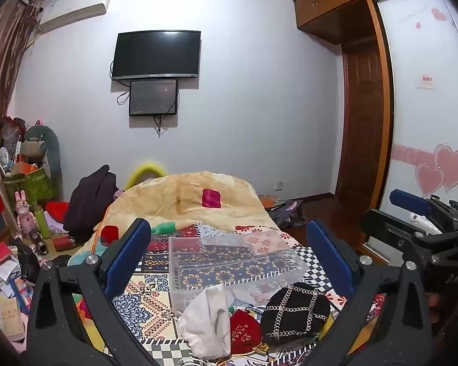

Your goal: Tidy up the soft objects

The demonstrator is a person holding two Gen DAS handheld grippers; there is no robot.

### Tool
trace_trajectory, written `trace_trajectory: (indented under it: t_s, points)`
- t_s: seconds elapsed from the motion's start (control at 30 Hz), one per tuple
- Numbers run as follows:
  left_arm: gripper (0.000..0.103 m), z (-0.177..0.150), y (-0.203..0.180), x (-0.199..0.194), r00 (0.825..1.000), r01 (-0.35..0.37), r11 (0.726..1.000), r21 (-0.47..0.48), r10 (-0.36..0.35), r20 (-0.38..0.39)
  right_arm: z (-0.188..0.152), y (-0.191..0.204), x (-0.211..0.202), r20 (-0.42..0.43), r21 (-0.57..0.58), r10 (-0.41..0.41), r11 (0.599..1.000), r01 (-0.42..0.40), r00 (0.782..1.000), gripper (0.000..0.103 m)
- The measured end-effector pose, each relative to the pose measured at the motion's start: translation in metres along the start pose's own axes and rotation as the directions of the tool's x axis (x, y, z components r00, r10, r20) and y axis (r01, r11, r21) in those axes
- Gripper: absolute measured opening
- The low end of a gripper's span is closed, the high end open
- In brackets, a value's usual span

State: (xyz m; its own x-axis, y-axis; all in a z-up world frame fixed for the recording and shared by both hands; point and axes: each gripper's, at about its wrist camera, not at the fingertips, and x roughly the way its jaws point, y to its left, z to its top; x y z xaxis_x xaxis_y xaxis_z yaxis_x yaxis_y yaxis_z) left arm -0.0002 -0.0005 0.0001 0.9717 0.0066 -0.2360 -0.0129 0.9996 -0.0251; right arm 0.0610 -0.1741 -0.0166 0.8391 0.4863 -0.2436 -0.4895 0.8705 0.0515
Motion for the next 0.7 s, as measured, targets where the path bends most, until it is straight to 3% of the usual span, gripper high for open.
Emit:
trace_trajectory:
  t_s: [0.7]
  points:
    - [0.103,0.000,-0.001,-0.004,1.000,0.013,1.000,-0.002,-0.013,0.000,0.004,0.004,-0.007,0.010,0.023,0.017,1.000,-0.017,1.000,0.103]
